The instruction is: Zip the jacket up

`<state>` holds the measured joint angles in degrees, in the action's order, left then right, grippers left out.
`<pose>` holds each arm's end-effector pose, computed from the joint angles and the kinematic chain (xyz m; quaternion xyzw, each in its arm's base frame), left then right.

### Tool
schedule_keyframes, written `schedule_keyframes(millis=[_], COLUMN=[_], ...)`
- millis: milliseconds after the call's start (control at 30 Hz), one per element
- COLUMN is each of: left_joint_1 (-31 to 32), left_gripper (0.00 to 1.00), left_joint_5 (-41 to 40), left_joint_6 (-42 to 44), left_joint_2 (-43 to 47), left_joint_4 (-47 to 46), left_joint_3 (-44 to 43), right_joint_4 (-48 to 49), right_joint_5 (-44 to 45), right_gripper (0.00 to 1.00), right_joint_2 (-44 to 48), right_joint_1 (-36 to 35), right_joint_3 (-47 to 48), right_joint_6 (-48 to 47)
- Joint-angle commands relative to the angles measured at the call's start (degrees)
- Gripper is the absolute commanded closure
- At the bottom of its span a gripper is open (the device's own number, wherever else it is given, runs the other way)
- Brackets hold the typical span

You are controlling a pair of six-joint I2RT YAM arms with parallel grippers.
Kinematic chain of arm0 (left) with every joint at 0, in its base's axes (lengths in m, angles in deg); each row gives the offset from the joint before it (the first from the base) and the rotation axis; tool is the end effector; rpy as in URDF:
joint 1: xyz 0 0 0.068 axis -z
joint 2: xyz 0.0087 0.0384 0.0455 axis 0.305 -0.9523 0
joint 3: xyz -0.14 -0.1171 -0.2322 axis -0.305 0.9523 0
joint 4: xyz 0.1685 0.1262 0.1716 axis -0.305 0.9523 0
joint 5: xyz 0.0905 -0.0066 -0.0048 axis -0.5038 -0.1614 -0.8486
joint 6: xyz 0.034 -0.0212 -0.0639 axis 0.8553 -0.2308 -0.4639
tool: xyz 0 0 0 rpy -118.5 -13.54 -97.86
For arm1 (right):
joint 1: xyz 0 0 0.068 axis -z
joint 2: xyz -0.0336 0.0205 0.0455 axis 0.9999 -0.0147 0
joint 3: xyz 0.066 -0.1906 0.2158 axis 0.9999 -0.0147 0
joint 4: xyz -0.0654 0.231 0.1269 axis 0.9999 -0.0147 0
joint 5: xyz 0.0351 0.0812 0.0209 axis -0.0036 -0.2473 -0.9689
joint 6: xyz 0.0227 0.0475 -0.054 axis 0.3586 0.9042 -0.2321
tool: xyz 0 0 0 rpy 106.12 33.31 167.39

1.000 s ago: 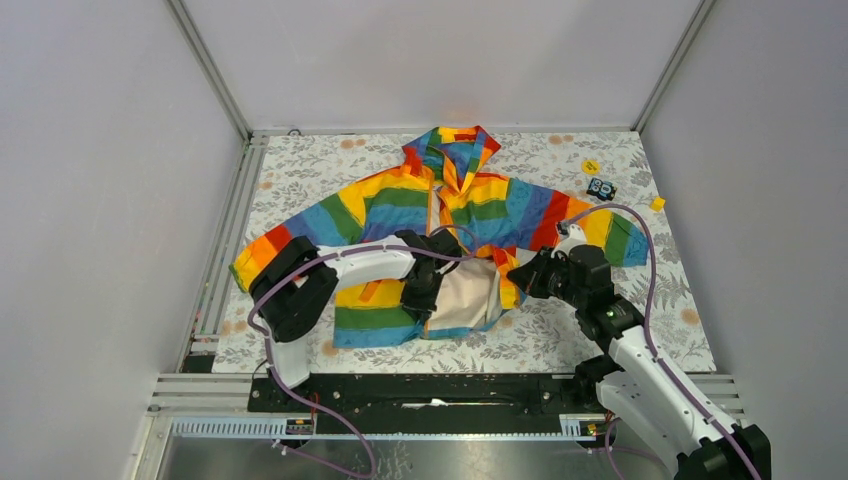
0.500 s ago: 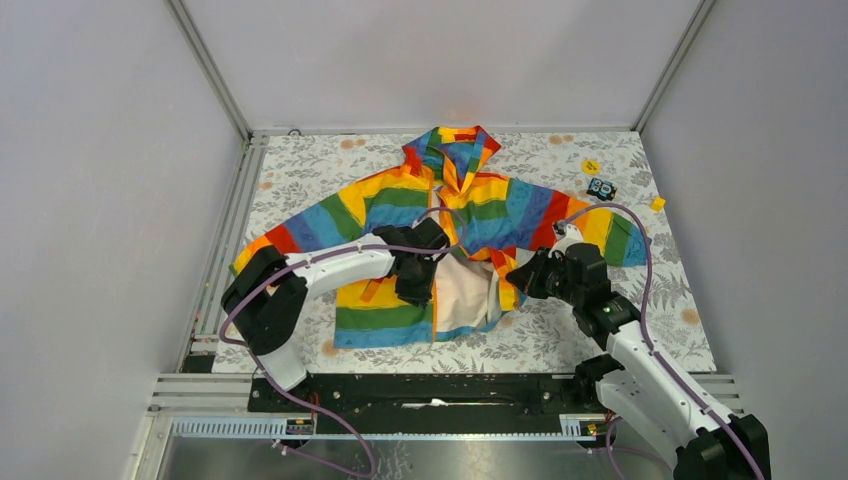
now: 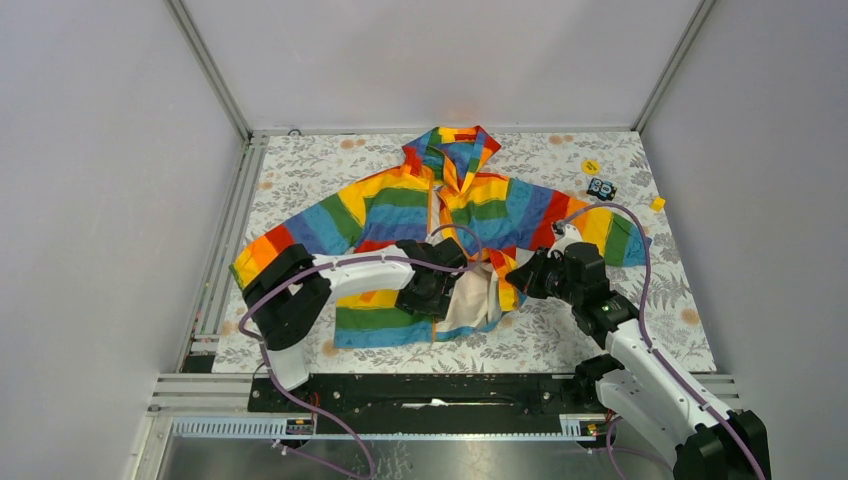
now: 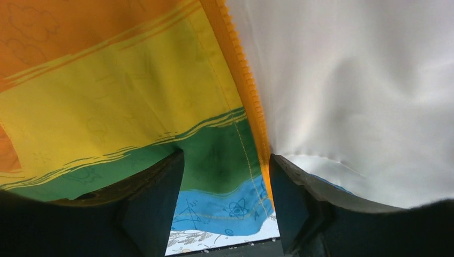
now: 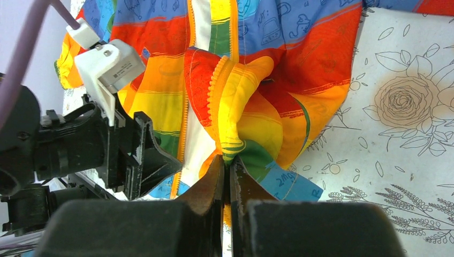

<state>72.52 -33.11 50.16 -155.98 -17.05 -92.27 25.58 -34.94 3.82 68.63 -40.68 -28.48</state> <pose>0.2053 -0.2822 0.1573 0.1370 0.9849 -0.0460 0.0958 0.1805 0.0848 0.2212 0.0172 0.8418 0.3319 0.4253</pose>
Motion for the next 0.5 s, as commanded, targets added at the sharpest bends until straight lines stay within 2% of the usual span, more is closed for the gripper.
schedule_keyframes(millis=[0, 67, 233, 467], left_joint_1=[0.1, 0.4, 1.0, 1.0], left_gripper=[0.35, 0.35, 0.27, 0.29], left_joint_5=[-5.1, -4.8, -5.1, -6.8], left_joint_6=[-0.9, -1.0, -1.1, -1.9], left_joint_2=[-1.6, -2.1, -2.7, -3.8], left_joint_4=[0.4, 0.2, 0.2, -0.2], left_joint_3=[-2.5, -3.1, -4.0, -3.2], right_joint_4=[1.7, 1.8, 1.7, 1.8], right_joint_5=[-1.8, -1.9, -1.9, -2.0], right_gripper=[1.00, 1.00, 1.00, 1.00], right_joint_2=[0.2, 0.3, 0.8, 1.1], right_joint_1=[0.2, 0.2, 0.2, 0.2], right_joint_3=[1.7, 1.6, 1.3, 1.4], right_joint_6=[-0.2, -0.1, 0.1, 0.1])
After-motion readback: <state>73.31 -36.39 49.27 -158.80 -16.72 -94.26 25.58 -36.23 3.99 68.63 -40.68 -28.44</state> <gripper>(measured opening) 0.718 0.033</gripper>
